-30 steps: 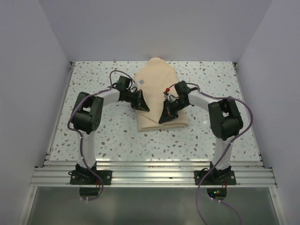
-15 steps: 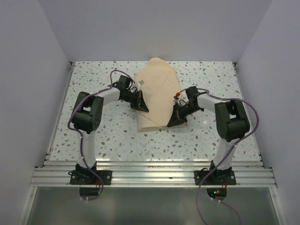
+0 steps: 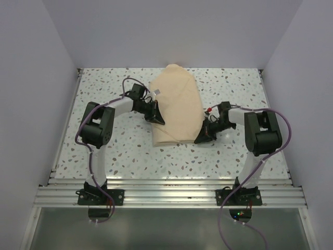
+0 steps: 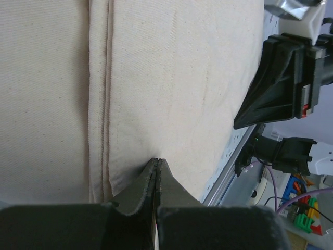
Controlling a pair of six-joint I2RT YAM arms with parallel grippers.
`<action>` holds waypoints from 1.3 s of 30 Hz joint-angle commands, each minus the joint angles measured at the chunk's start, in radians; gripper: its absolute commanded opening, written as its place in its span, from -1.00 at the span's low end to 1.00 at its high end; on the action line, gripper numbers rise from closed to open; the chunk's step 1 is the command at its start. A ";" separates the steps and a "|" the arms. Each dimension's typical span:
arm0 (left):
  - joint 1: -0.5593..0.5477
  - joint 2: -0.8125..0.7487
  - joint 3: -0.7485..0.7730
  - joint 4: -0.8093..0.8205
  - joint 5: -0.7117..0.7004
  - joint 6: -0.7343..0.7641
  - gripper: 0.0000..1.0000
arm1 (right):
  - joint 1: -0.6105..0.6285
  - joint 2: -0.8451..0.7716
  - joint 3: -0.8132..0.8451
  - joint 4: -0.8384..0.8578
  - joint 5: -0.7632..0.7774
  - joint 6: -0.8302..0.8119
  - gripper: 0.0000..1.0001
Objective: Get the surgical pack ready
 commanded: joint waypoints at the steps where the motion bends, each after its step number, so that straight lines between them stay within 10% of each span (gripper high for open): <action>1: 0.008 0.004 0.016 -0.036 -0.040 0.043 -1.00 | -0.062 -0.081 -0.092 -0.017 0.084 -0.019 -0.91; 11: 0.028 -0.104 0.077 -0.105 -0.170 0.101 -0.80 | -0.089 -0.170 0.180 -0.094 0.181 0.057 -0.66; 17: 0.101 -0.076 0.146 -0.061 -0.135 0.091 -0.60 | -0.087 0.067 0.441 0.146 0.123 0.228 -0.63; 26: 0.110 0.067 0.231 0.074 -0.074 0.002 -0.83 | -0.087 0.367 0.720 0.118 0.093 0.212 -0.95; 39: 0.124 0.188 0.248 -0.005 -0.127 -0.017 -0.88 | -0.088 0.479 0.686 0.153 0.102 0.212 -1.00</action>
